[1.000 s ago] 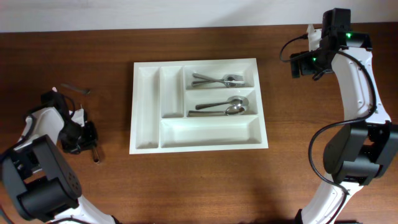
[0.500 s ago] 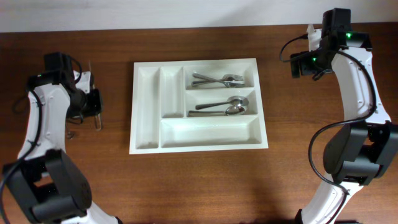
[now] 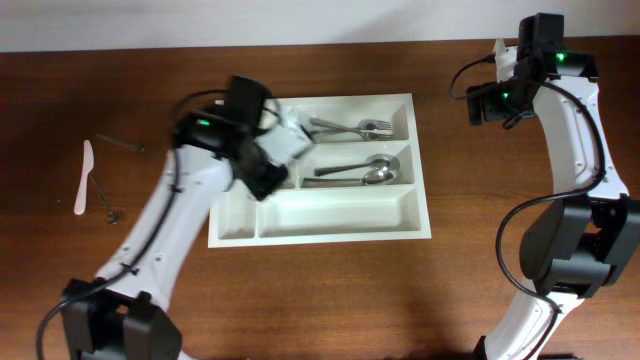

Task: Pack container
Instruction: 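Carry the tongs with the left gripper into the bottom compartment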

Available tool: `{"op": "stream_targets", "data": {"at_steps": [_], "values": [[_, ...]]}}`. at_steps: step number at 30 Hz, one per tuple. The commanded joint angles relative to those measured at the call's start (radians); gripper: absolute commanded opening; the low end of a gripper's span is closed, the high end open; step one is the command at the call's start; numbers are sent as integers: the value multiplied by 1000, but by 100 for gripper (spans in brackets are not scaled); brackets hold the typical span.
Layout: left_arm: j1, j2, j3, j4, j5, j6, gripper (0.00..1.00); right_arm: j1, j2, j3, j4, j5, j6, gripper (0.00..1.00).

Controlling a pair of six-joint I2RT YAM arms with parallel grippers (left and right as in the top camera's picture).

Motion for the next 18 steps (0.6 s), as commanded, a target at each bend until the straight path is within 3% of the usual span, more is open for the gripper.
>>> {"op": "stream_targets", "data": {"at_steps": [1,5,18], "values": [[-101,-25,11,-17,-10,212,2,4,-20,3,0,1,-8,99],[-169,-16,5,-34,-10,322,2,4,-20,3,1,1,-8,99],[-172,175,-80,62,-141,402,2,4,-20,3,1,1,-8,99]]}}
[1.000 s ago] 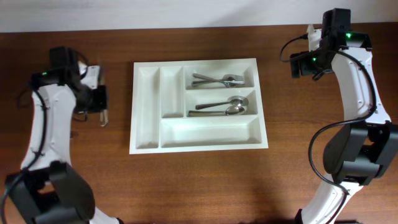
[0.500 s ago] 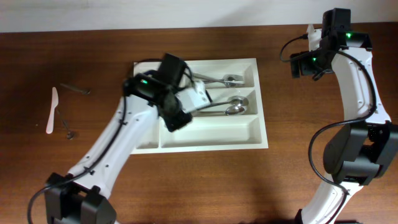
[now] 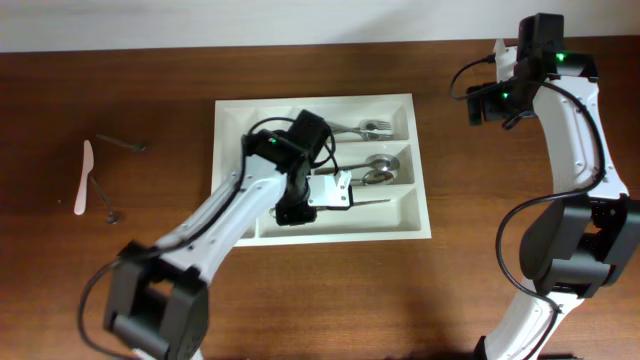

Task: Pack container
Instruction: 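Carry the tongs with the left gripper into the bottom compartment, then release the tongs and withdraw the left gripper to the left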

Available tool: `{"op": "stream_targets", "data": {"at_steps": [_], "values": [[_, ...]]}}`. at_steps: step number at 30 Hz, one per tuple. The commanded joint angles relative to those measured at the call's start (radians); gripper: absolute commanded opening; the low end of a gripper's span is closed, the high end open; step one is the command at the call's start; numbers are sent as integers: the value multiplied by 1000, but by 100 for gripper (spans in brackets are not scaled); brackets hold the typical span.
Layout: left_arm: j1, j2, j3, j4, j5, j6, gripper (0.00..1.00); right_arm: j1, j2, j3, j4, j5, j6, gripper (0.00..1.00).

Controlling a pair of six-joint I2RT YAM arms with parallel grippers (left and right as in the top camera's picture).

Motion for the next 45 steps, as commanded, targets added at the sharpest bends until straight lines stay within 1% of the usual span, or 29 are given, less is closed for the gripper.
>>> {"op": "stream_targets", "data": {"at_steps": [1,8,9,10,11,12,13,20,24,26,27,29,30,32,33,34,35,36,37,39,40,41,42,43,44,45], "values": [[2,55,-6,53,-34,54,2,4,-20,3,1,1,-7,99],[2,88,-6,166,-53,53,2,4,-20,3,1,1,-7,99],[2,88,-6,175,-63,53,5,4,-20,3,1,1,-7,99],[2,87,-6,180,-69,53,26,4,-20,3,1,1,-7,99],[2,87,-6,181,-73,52,51,4,-20,3,0,1,-7,99],[2,87,-6,180,-75,52,83,4,-20,3,1,1,-7,99],[2,87,-6,177,-75,52,99,4,-20,3,0,1,-7,99],[2,80,-5,166,-74,46,100,4,-20,3,0,1,-7,99],[3,66,13,177,-79,-3,100,4,-20,3,0,1,-7,99],[14,53,56,223,-146,-110,99,4,-20,3,0,1,-7,99],[19,48,70,238,-171,-145,99,4,-20,3,1,1,-7,99],[55,24,152,294,-263,-325,99,4,-20,3,1,1,-7,99],[71,18,178,303,-283,-381,99,4,-20,3,1,1,-7,99],[128,3,259,304,-277,-545,99,4,-20,3,1,1,-7,99],[164,0,295,303,-269,-669,99,4,-20,3,1,1,-7,99],[186,-2,315,295,-253,-767,99,4,-20,3,1,1,-7,99],[222,-3,344,270,-194,-920,99,4,-20,3,1,1,-7,99],[250,-3,360,237,-108,-1014,99,4,-20,3,1,1,-7,99],[276,-4,365,210,-2,-1063,99,4,-20,3,1,1,-7,99],[322,-6,366,149,171,-1067,99,4,-20,3,1,1,-7,99],[338,-5,365,123,161,-1065,91,4,-20,3,1,1,-7,99],[351,-5,364,112,112,-1051,63,4,-20,3,1,1,-7,99],[367,-2,361,102,50,-1060,50,4,-20,3,1,1,-7,99],[389,1,361,92,-19,-1100,53,4,-20,3,1,1,-7,99],[406,1,361,85,-68,-1127,63,4,-20,3,1,1,-7,99],[423,2,359,78,-128,-1155,68,4,-20,3,1,1,-7,99]]}}
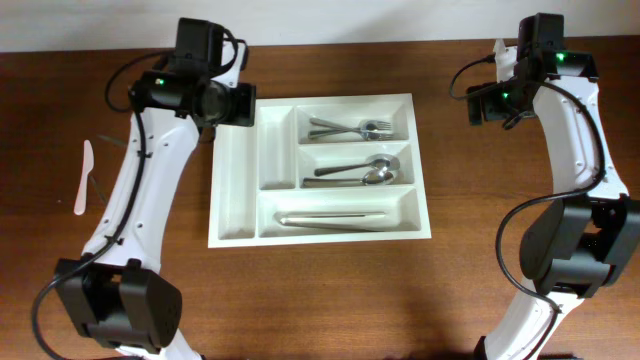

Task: Pack container
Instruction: 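Release the tongs and withdraw the left gripper to the left, then lower the left gripper onto the pink plastic knife and grasp it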

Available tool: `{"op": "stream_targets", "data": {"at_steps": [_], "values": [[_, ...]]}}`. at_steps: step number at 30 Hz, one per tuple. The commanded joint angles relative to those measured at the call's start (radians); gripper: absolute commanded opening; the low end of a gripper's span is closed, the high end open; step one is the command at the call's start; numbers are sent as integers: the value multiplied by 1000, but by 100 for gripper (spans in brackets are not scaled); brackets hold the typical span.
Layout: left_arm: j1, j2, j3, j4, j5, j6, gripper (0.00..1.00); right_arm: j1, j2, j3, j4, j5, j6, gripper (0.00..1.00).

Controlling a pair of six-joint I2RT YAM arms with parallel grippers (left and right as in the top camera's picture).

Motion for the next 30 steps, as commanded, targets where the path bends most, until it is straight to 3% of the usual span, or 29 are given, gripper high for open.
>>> {"op": "stream_targets", "data": {"at_steps": [1,3,6,11,13,16,20,24,27,30], "values": [[65,-2,-4,-19,-179,-161,73,4,-20,3,1,1,-7,99],[108,-2,-23,-29,-315,-256,84,4,-20,3,1,1,-7,99],[192,-1,-92,-26,-438,-367,91,4,-20,3,0,1,-7,99],[328,-1,-225,-19,-445,-377,92,4,-20,3,1,1,-7,99],[370,-1,-281,-19,-493,-375,100,4,-20,3,1,1,-7,99],[422,-1,-358,-12,-571,-371,100,4,-20,3,1,1,-7,99],[494,0,-438,30,-566,-267,99,4,-20,3,1,1,-7,99],[569,0,-489,87,-529,-70,98,4,-20,3,0,1,-7,99],[622,0,-489,138,-335,99,98,4,-20,3,1,1,-7,99],[672,0,-489,149,-228,160,100,4,-20,3,0,1,-7,99]]}}
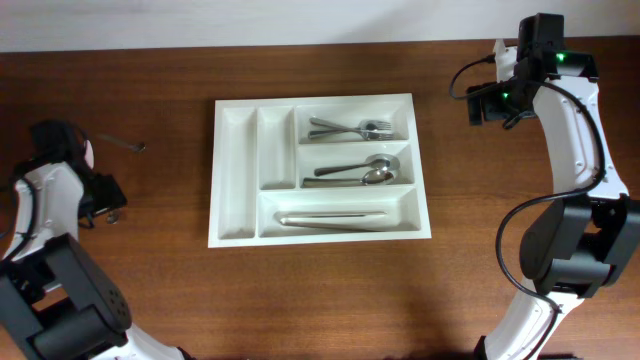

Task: Pack container
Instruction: 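Lower the left gripper onto the pink plastic knife and grasp it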

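Observation:
A white cutlery tray (218,170) lies mid-table. Forks (350,128) fill its top right compartment, spoons (360,172) the middle one, and a metal knife (330,217) lies in the long front one. My left gripper (103,192) is at the far left, low over the loose cutlery, with a small dark utensil (112,214) poking out just beneath it. Its fingers do not show. My right gripper (487,105) hangs at the back right, beside a white utensil (499,48). Its fingers are hidden too.
A thin dark utensil (122,143) lies on the table left of the tray. My left arm covers most of the white plastic knife (88,152). The tray's two narrow left compartments hold nothing.
My left arm has moved from the tray's back left corner to the far left of the table, over the loose cutlery there. The tray's contents and the right arm are unchanged.
My left gripper was over the tray's left side. Then it was down at the long front compartment with a metal knife. Later the knife lay there alone and the arm was behind the tray. Now the arm is at the loose cutlery. The right arm stayed put.

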Available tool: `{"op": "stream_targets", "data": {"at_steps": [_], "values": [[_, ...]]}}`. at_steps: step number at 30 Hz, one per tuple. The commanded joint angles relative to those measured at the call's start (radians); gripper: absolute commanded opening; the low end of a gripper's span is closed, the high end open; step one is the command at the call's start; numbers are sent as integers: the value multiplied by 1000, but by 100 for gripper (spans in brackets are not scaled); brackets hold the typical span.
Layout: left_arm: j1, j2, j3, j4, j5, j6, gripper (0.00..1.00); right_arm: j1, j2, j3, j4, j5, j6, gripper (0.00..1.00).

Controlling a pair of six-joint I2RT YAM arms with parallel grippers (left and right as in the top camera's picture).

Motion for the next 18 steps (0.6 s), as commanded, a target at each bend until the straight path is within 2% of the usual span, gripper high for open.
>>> {"op": "stream_targets", "data": {"at_steps": [1,5,12,18], "values": [[51,-2,-7,1,171,143,100,4,-20,3,1,1,-7,99],[95,-2,-7,-31,268,119,99,4,-20,3,0,1,-7,99],[118,-2,22,-105,266,74,99,4,-20,3,1,1,-7,99],[118,46,186,-197,267,48,100,4,-20,3,1,1,-7,99]]}}
